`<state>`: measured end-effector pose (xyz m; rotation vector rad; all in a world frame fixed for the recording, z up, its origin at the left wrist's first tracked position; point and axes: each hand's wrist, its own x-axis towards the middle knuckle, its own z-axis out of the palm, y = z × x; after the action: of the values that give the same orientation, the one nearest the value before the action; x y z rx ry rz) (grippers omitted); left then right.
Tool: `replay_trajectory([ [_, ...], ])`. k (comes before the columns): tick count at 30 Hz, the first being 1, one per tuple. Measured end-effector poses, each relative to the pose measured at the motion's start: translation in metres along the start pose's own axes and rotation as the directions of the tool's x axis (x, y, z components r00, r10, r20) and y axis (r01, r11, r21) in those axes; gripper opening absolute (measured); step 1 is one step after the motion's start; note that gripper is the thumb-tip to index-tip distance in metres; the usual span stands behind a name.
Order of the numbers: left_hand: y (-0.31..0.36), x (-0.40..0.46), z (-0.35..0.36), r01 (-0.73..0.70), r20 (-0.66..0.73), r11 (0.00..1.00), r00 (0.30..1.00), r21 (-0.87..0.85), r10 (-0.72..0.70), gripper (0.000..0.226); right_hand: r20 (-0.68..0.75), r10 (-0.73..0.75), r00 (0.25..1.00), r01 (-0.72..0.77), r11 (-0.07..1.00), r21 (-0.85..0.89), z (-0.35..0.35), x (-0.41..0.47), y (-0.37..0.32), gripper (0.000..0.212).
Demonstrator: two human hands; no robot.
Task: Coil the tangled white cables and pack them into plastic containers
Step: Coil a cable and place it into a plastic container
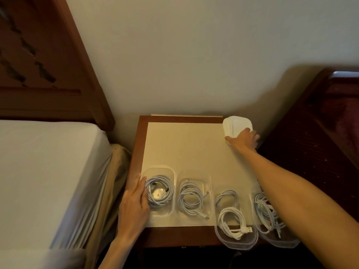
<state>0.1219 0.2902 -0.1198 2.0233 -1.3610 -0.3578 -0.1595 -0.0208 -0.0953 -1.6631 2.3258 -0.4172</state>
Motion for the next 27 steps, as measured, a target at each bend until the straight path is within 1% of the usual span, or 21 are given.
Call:
replay_trajectory([
  [2, 0.001, 0.000, -0.001, 0.009, 0.012, 1.000, 1.000, -0.004, -0.009, 0.044, -0.028, 0.011, 1.000, -0.011, 1.000, 0.023, -0.001, 0.000, 0.000, 0.092],
  [4, 0.001, -0.001, -0.002, 0.008, 0.015, 1.000, 1.000, -0.006, -0.008, 0.044, -0.085, -0.031, 0.996, 0.034, 0.999, 0.031, -0.003, -0.003, 0.001, 0.092],
  [6, 0.000, -0.002, -0.003, 0.006, 0.020, 1.000, 1.000, -0.006, -0.006, 0.044, -0.143, -0.101, 0.985, 0.110, 0.992, 0.054, -0.008, -0.009, -0.001, 0.085],
  [8, 0.001, -0.001, -0.005, 0.011, 0.025, 1.000, 1.000, -0.020, -0.010, 0.043, -0.189, -0.164, 0.968, 0.188, 0.976, 0.114, -0.019, -0.023, -0.008, 0.074],
  [10, 0.004, -0.001, -0.010, -0.009, 0.010, 0.999, 1.000, -0.034, 0.009, 0.044, -0.226, -0.219, 0.949, 0.269, 0.938, 0.220, -0.034, -0.045, -0.018, 0.068],
  [12, 0.013, -0.001, -0.021, -0.032, -0.066, 0.999, 0.997, -0.040, 0.029, 0.043, -0.235, -0.286, 0.929, 0.356, 0.865, 0.354, -0.049, -0.076, -0.028, 0.065],
  [13, 0.019, 0.000, -0.027, -0.039, -0.119, 0.998, 0.992, -0.051, 0.033, 0.042, -0.201, -0.319, 0.926, 0.376, 0.821, 0.430, -0.057, -0.094, -0.033, 0.064],
  [14, 0.027, 0.003, -0.032, -0.045, -0.166, 0.997, 0.985, -0.066, 0.034, 0.040, -0.122, -0.352, 0.928, 0.360, 0.765, 0.533, -0.065, -0.113, -0.037, 0.062],
  [15, 0.036, 0.006, -0.038, -0.053, -0.197, 0.994, 0.980, -0.097, 0.033, 0.038, -0.007, -0.397, 0.918, 0.302, 0.686, 0.662, -0.074, -0.134, -0.042, 0.060],
  [16, 0.045, 0.009, -0.044, -0.053, -0.205, 0.986, 0.978, -0.156, 0.020, 0.038, 0.127, -0.462, 0.878, 0.193, 0.583, 0.789, -0.083, -0.158, -0.047, 0.058],
  [17, 0.056, 0.013, -0.051, -0.043, -0.196, 0.971, 0.981, -0.235, -0.004, 0.039, 0.240, -0.538, 0.808, 0.051, 0.469, 0.882, -0.091, -0.181, -0.051, 0.059],
  [18, 0.066, 0.016, -0.057, -0.026, -0.174, 0.949, 0.984, -0.314, -0.031, 0.042, 0.324, -0.607, 0.726, -0.098, 0.375, 0.922, -0.096, -0.201, -0.054, 0.062],
  [20, 0.085, 0.021, -0.068, 0.011, -0.106, 0.892, 0.992, -0.452, -0.066, 0.047, 0.411, -0.716, 0.564, -0.328, 0.262, 0.907, -0.099, -0.236, -0.056, 0.070],
  [21, 0.094, 0.022, -0.073, 0.021, -0.080, 0.860, 0.994, -0.509, -0.072, 0.049, 0.425, -0.752, 0.505, -0.408, 0.226, 0.885, -0.098, -0.249, -0.055, 0.072],
  [23, 0.103, 0.022, -0.080, 0.025, -0.047, 0.802, 0.997, -0.596, -0.066, 0.051, 0.432, -0.803, 0.410, -0.543, 0.166, 0.823, -0.092, -0.270, -0.053, 0.072],
  [24, 0.104, 0.021, -0.082, 0.022, -0.041, 0.780, 0.997, -0.625, -0.061, 0.047, 0.430, -0.822, 0.373, -0.602, 0.138, 0.786, -0.089, -0.277, -0.051, 0.071],
  [25, 0.104, 0.020, -0.084, 0.018, -0.046, 0.774, 0.997, -0.633, -0.061, 0.041, 0.438, -0.822, 0.364, -0.644, 0.118, 0.756, -0.087, -0.283, -0.050, 0.071],
  [26, 0.101, 0.019, -0.085, 0.016, -0.062, 0.786, 0.996, -0.618, -0.069, 0.035, 0.455, -0.808, 0.375, -0.669, 0.104, 0.736, -0.086, -0.289, -0.050, 0.069],
  [27, 0.099, 0.018, -0.085, 0.016, -0.083, 0.805, 0.993, -0.593, -0.082, 0.028, 0.483, -0.772, 0.414, -0.655, 0.115, 0.746, -0.086, -0.293, -0.050, 0.064],
])
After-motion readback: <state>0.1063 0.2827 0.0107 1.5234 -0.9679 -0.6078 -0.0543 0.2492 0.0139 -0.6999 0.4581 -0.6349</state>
